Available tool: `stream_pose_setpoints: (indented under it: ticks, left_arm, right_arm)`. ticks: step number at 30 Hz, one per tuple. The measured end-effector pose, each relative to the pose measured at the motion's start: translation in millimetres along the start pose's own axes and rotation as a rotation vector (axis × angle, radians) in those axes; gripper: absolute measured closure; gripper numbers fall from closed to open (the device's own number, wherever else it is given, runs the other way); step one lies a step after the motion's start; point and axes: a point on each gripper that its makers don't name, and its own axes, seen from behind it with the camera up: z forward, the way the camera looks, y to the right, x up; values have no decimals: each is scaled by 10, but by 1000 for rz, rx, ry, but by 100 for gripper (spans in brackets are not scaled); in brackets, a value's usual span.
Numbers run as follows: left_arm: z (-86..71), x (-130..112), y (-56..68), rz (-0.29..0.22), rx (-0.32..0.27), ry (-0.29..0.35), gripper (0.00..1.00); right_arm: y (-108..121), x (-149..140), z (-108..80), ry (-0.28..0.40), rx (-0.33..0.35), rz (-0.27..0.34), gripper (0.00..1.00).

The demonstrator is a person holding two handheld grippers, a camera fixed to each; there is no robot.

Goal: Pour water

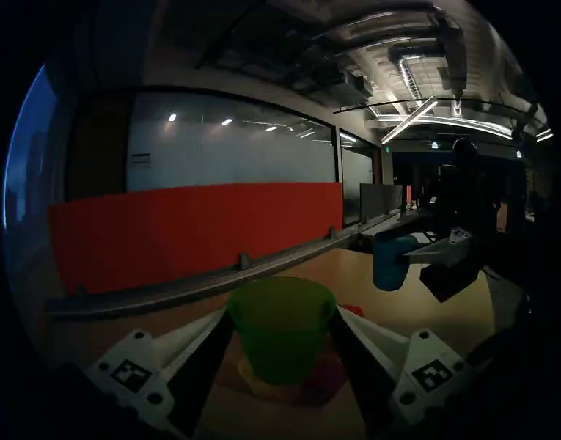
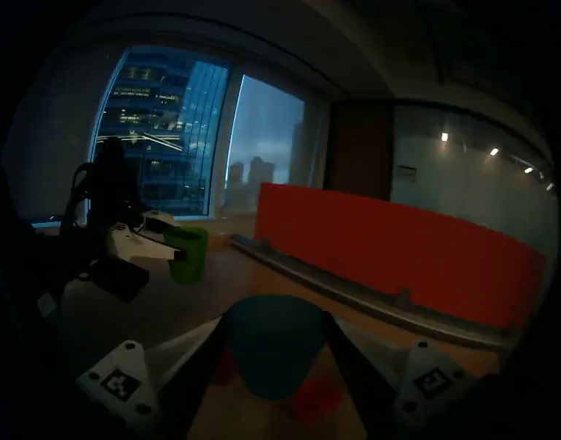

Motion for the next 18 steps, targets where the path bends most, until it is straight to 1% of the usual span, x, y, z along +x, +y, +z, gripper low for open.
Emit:
stream_pose_setpoints:
  ticks: [3, 11, 18]
  left_arm:
    - [0, -22, 72, -1, -14, -2, 13]
    - [3, -66, 182, -8, -33, 2, 13]
    - [3, -73, 295, -13, -55, 9, 13]
  right_arm:
    - [-3, 46, -4, 6, 1, -16, 4]
    - [-19, 174, 18, 16, 10, -56, 4]
    - [-36, 322, 58, 26, 22, -113, 4]
